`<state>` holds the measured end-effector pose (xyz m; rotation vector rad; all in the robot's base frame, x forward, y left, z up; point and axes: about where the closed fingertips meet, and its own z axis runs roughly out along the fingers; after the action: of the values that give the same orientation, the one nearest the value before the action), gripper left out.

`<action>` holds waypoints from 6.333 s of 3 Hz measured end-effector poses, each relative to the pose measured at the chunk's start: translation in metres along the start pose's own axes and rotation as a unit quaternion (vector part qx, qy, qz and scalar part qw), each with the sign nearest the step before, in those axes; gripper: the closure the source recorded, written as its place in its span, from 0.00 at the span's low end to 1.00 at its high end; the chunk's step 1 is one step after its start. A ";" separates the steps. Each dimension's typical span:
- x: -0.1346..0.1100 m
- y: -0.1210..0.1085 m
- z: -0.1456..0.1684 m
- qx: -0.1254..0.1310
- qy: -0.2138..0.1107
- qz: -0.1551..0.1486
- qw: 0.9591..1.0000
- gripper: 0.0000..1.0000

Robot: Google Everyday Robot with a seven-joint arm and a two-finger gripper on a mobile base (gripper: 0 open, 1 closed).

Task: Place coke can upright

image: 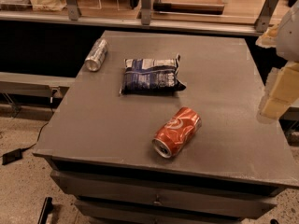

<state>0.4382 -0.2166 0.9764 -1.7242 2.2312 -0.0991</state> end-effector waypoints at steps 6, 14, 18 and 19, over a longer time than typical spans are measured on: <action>-0.110 0.081 0.095 -0.094 -0.044 -0.326 0.940 0.00; -0.094 0.095 0.073 -0.120 -0.080 -0.305 0.941 1.00; -0.068 0.040 0.060 -0.123 -0.269 -0.263 0.918 1.00; -0.083 0.038 0.051 -0.145 -0.404 -0.280 0.859 1.00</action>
Offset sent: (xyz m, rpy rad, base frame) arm 0.0001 0.0074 -0.0028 -0.0101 0.0046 0.0330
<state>0.4359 -0.1203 0.9359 -2.0001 1.1422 0.7299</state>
